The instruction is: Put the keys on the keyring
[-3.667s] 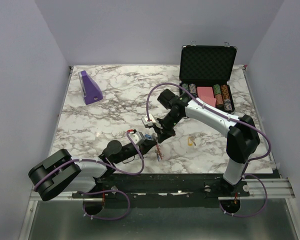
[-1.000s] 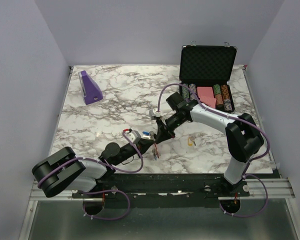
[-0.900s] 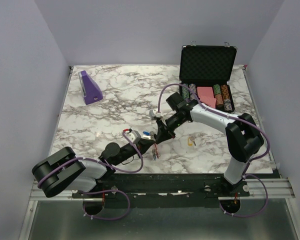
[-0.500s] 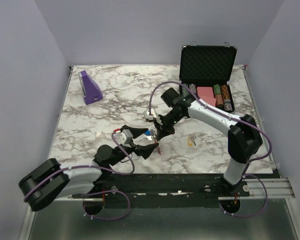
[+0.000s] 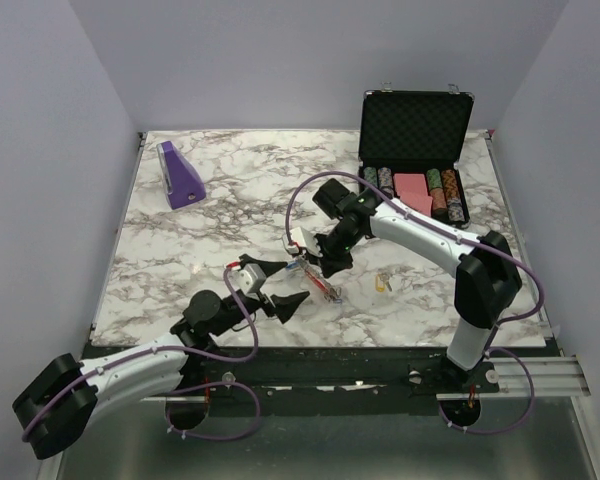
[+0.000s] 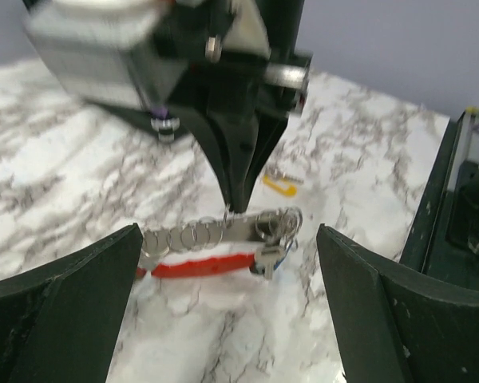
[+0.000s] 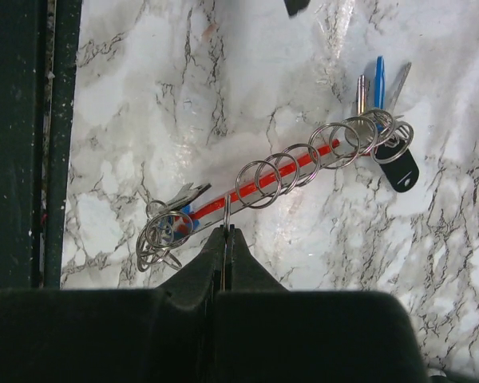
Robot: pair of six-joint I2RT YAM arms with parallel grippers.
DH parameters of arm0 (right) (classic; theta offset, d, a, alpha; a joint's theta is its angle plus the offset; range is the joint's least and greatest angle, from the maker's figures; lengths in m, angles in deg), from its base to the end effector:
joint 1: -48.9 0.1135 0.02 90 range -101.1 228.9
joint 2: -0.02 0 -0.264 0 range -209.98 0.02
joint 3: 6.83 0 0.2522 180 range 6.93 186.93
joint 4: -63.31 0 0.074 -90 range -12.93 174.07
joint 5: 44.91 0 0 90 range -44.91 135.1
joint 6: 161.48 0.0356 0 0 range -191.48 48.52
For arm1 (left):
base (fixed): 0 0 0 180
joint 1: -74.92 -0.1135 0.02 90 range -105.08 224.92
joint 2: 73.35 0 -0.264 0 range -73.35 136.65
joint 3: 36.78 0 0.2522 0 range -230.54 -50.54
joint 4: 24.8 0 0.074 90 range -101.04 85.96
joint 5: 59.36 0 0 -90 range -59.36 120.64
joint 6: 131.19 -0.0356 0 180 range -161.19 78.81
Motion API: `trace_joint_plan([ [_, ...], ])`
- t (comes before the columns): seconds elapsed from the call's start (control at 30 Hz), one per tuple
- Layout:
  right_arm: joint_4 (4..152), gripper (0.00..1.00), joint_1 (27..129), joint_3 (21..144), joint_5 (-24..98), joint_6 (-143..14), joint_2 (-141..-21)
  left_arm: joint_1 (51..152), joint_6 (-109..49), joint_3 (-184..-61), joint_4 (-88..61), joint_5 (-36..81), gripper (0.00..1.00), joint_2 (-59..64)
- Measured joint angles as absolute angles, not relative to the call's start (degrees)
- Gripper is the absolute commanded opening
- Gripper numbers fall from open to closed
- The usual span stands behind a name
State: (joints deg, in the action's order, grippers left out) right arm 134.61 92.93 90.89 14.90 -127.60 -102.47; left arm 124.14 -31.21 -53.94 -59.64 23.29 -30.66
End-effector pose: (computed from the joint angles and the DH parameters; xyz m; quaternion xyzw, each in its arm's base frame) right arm 0.2418 0.2587 0.2486 -0.7552 0.5908 0.2447 0.1437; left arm 0.1020 -0.1252 0.2015 0.2629 0.5921 -0.4118 0.6408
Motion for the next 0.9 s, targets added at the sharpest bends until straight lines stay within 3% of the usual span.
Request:
trace_joint_plan([
  [0.4,135.18,0.01,92.93,91.24,12.5,-127.73,-103.09,124.14,-33.94,-54.07,-62.44,19.18,0.72,-14.31],
  [0.7,135.46,0.01,92.93,91.24,9.92,-128.08,-103.48,124.14,-34.12,-55.47,-67.59,17.69,0.63,-8.45],
  [0.9,135.46,0.01,92.93,91.24,8.87,-128.1,-103.48,124.14,-34.14,-57.15,-69.21,16.8,0.63,-7.12],
])
